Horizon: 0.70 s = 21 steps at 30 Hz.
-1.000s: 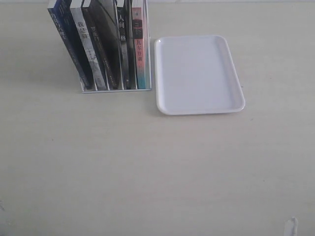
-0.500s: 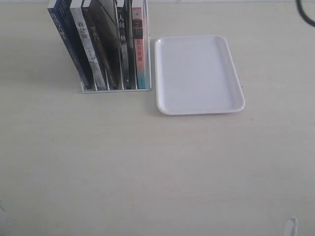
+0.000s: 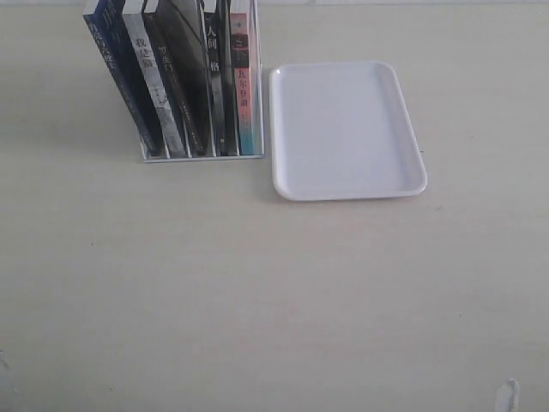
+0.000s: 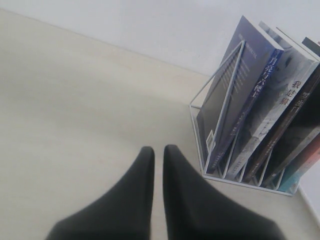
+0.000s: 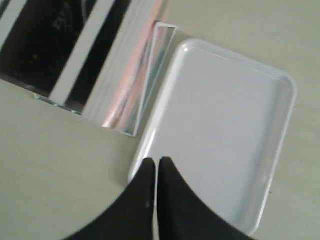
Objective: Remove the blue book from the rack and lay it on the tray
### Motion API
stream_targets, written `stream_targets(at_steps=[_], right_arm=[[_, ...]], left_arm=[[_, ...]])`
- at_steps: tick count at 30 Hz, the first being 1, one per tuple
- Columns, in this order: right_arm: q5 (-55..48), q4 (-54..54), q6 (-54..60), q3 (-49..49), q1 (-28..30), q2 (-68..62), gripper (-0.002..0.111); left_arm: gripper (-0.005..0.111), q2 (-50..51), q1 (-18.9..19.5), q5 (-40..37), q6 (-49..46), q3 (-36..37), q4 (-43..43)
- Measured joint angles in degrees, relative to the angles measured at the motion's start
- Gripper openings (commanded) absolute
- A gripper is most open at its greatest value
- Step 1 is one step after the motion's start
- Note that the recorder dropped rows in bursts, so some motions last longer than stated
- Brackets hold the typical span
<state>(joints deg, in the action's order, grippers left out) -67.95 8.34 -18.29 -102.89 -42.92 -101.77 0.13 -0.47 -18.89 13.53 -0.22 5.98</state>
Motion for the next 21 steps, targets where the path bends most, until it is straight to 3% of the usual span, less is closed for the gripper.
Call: stream_targets(at_steps=[7,9,12,13,16,17,19,20,21], right_arm=[[0.39,-6.11,-2.21,-5.65,-0.24,-5.37,0.002],[0.76,-7.48,-1.75,-6.09,-0.35,-5.58,0.018],[1.42,-7.72,-1.09,-6.09,-0.35,-5.58,0.065],[1.85,-7.72,-0.81,-6.09,-0.35,-5.58,0.069],[3.31,-7.72,-2.78,-6.09,-0.35,-5.62,0.061],[3.92,-7.72,-3.69,-6.09,-0.35,-5.62,0.048],[6.49,-7.72,-5.15,-6.09,-0.35,-5.62,0.040],[7.79,-7.72,-5.92,-6.09,-0.35,-5.71,0.041],[8.26,-7.72,-6.16,-6.09,-0.35,-5.87,0.050]], left_arm=[[0.006,0.00,0.00,0.00,0.00,0.00,0.00],[0.006,0.00,0.00,0.00,0.00,0.00,0.00],[0.006,0.00,0.00,0.00,0.00,0.00,0.00],[0.006,0.00,0.00,0.00,0.00,0.00,0.00],[0.006,0.00,0.00,0.00,0.00,0.00,0.00],[0.006,0.00,0.00,0.00,0.00,0.00,0.00],[0.006,0.00,0.00,0.00,0.00,0.00,0.00],[0.006,0.00,0.00,0.00,0.00,0.00,0.00],[0.006,0.00,0.00,0.00,0.00,0.00,0.00]])
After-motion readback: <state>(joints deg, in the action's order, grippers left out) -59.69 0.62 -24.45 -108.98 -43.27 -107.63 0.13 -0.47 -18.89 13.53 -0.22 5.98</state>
